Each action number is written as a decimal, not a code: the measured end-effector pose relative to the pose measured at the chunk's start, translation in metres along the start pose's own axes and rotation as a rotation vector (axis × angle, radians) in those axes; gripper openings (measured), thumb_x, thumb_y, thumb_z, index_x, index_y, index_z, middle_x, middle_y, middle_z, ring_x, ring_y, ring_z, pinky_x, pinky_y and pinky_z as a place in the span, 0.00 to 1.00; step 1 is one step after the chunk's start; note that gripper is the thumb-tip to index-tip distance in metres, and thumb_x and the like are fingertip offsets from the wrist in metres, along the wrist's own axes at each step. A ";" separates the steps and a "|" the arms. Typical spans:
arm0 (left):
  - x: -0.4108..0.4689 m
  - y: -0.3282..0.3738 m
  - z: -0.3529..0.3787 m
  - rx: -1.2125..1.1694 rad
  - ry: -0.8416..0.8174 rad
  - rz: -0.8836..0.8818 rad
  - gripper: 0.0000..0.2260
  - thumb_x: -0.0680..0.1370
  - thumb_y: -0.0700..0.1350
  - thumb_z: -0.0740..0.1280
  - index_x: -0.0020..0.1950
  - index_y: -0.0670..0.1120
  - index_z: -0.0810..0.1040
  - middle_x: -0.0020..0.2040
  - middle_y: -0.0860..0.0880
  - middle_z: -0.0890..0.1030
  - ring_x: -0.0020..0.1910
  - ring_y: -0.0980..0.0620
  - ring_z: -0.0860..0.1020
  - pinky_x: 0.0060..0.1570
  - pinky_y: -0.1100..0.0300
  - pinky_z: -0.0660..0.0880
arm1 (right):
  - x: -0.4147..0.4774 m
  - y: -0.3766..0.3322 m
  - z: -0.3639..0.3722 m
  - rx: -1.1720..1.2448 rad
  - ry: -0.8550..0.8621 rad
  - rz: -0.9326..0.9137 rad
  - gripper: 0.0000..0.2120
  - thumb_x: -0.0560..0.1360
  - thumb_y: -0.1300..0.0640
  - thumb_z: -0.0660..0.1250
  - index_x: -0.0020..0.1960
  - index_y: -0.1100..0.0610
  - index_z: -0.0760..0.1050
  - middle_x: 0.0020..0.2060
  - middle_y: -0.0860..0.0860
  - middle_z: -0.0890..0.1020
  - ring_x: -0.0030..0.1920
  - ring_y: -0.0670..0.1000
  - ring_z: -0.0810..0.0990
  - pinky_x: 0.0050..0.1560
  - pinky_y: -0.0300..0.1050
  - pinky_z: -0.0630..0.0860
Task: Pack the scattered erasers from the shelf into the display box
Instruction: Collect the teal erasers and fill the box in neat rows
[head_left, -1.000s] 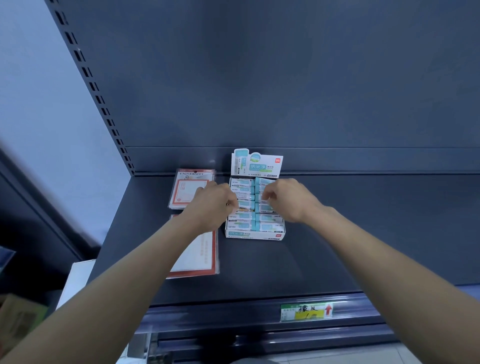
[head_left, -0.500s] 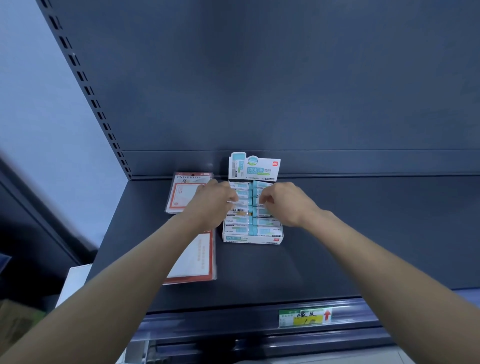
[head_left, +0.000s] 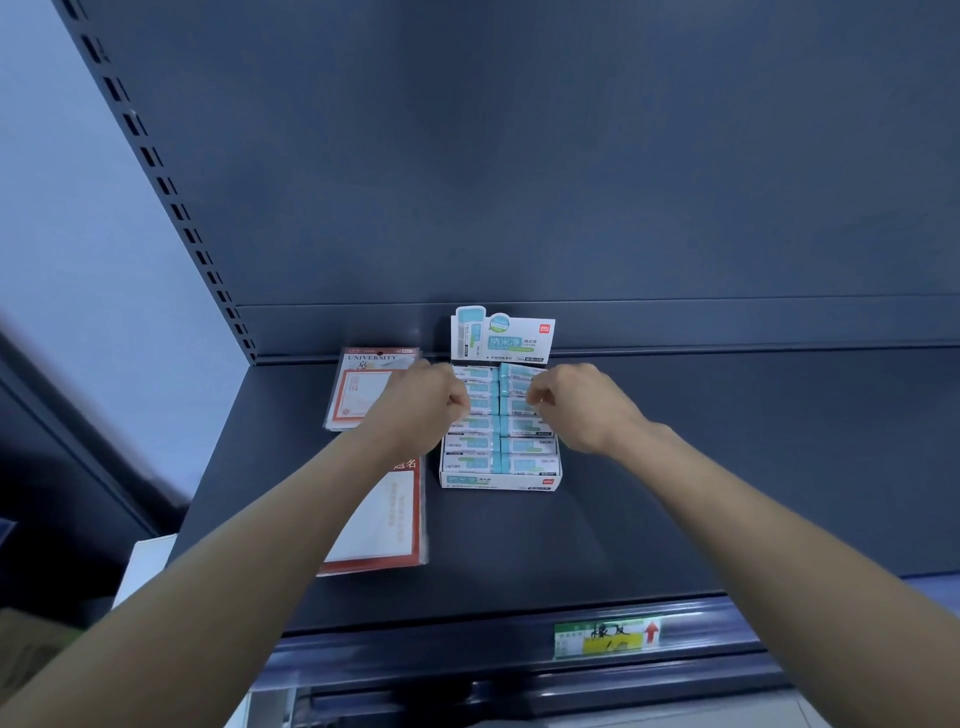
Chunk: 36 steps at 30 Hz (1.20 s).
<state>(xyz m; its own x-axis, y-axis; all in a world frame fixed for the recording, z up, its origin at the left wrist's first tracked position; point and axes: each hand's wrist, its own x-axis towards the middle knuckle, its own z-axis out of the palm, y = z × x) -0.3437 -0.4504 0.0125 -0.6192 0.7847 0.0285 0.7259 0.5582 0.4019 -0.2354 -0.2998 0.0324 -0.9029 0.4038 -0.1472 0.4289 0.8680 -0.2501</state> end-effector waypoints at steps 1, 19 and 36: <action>0.002 0.000 0.000 0.009 0.029 0.006 0.09 0.79 0.40 0.60 0.49 0.44 0.81 0.50 0.48 0.78 0.52 0.48 0.72 0.57 0.49 0.71 | 0.000 0.001 -0.001 -0.003 0.004 0.003 0.13 0.77 0.62 0.57 0.56 0.54 0.78 0.56 0.53 0.80 0.52 0.56 0.78 0.49 0.47 0.76; -0.006 0.023 0.001 0.010 -0.037 0.111 0.08 0.79 0.43 0.60 0.50 0.46 0.79 0.53 0.50 0.78 0.57 0.49 0.70 0.59 0.51 0.66 | -0.009 0.003 -0.005 -0.032 -0.214 -0.030 0.05 0.73 0.56 0.68 0.48 0.55 0.80 0.50 0.52 0.81 0.50 0.55 0.79 0.51 0.49 0.78; -0.016 0.027 0.020 0.040 -0.119 0.139 0.11 0.76 0.47 0.67 0.58 0.49 0.79 0.58 0.52 0.77 0.60 0.50 0.67 0.60 0.52 0.60 | -0.006 -0.005 0.003 -0.092 -0.095 0.014 0.07 0.75 0.62 0.63 0.51 0.58 0.77 0.53 0.55 0.80 0.51 0.58 0.79 0.46 0.47 0.75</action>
<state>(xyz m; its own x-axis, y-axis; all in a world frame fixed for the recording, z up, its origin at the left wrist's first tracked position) -0.3086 -0.4423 0.0042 -0.4740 0.8801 -0.0277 0.8150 0.4504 0.3645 -0.2318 -0.3071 0.0315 -0.8886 0.3905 -0.2408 0.4330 0.8872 -0.1592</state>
